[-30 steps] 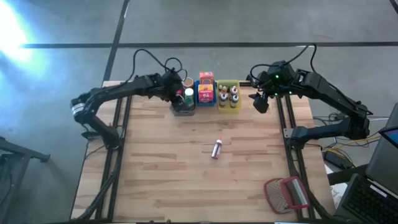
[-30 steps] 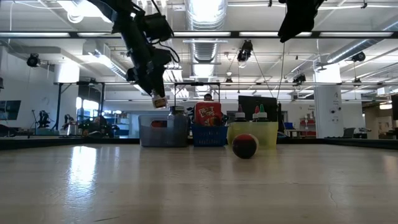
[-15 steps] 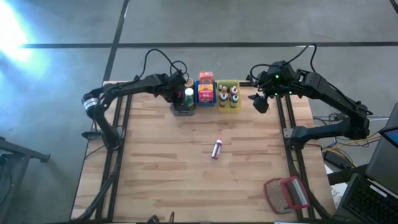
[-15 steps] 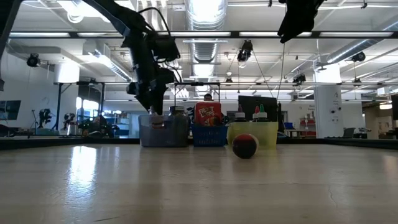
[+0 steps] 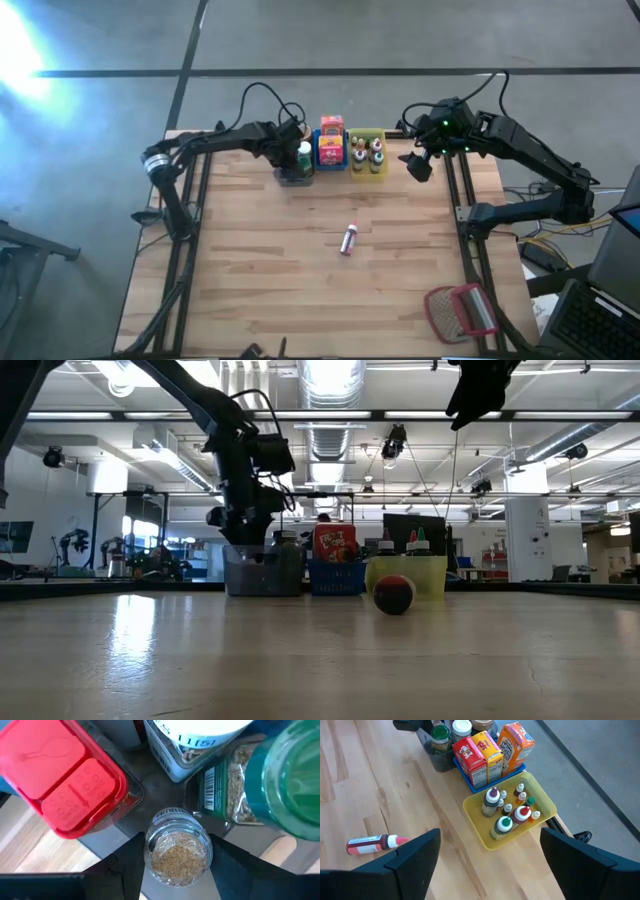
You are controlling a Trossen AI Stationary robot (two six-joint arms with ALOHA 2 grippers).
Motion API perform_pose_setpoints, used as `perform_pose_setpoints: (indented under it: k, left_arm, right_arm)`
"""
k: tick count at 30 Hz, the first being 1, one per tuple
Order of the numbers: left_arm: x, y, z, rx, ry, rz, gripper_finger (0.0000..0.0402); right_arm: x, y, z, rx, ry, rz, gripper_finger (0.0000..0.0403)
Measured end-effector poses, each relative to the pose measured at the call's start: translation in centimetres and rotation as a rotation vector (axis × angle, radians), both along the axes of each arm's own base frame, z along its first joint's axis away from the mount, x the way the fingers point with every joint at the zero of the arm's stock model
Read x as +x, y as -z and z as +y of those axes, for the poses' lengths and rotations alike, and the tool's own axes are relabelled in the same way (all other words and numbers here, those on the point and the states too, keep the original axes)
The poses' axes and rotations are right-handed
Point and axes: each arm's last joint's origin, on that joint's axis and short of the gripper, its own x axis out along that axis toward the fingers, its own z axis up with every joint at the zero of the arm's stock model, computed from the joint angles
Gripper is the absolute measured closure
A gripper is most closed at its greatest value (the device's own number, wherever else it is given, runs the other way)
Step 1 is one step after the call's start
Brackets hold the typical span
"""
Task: Pick & Place Kitchen Items
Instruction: Put the transparent spice bottle into the black bin
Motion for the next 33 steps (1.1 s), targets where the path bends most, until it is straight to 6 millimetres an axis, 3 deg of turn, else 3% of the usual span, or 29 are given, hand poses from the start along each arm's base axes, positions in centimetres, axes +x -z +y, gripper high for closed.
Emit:
perform_pose_setpoints:
  k: [10,22,33]
  left_arm:
    - [0.6,1.7,0.4,-0.021,-0.013,0.023,0.0207]
    - [0.6,1.8,0.5,-0.021,-0.009,0.028,0.0204]
    - [0.5,1.9,0.4,-0.03,-0.025,0.033,0.0135]
  right_arm:
    - [0.0,0.0,0.0,0.0,0.0,0.0,0.0039]
    - [0.0,0.0,0.0,0.0,0.0,0.0,0.0061]
    - [0.0,0.0,0.0,0.0,0.0,0.0,0.0096]
